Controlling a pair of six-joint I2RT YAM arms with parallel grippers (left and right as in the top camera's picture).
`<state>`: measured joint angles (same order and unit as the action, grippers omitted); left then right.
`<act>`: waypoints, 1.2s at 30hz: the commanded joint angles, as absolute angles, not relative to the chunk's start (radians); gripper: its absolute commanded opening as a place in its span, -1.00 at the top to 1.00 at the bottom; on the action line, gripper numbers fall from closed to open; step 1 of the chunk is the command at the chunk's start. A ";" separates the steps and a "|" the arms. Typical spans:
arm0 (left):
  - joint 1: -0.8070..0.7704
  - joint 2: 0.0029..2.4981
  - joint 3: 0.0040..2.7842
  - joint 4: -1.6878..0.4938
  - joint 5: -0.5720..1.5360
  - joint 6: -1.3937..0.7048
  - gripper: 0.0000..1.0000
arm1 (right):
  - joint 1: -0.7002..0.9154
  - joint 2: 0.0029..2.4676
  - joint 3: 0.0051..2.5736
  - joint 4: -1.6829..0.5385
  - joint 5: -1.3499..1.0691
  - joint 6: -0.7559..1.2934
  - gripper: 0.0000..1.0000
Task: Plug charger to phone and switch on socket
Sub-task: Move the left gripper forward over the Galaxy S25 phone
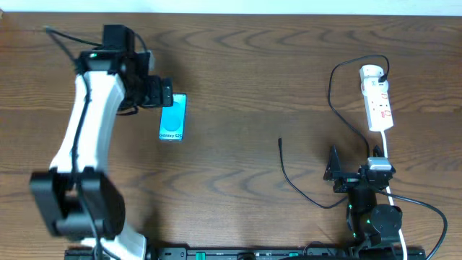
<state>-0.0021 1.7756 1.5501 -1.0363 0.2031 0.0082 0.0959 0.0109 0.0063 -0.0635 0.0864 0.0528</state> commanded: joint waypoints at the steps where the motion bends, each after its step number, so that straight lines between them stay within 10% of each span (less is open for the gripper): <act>1: -0.026 1.863 1.570 -1.022 0.166 0.026 -0.96 | 0.102 0.005 0.005 -0.067 0.095 0.066 -0.99; 36: -0.052 2.041 1.553 -0.915 0.129 -0.012 -0.96 | 0.102 0.005 0.005 -0.067 0.096 0.066 -0.99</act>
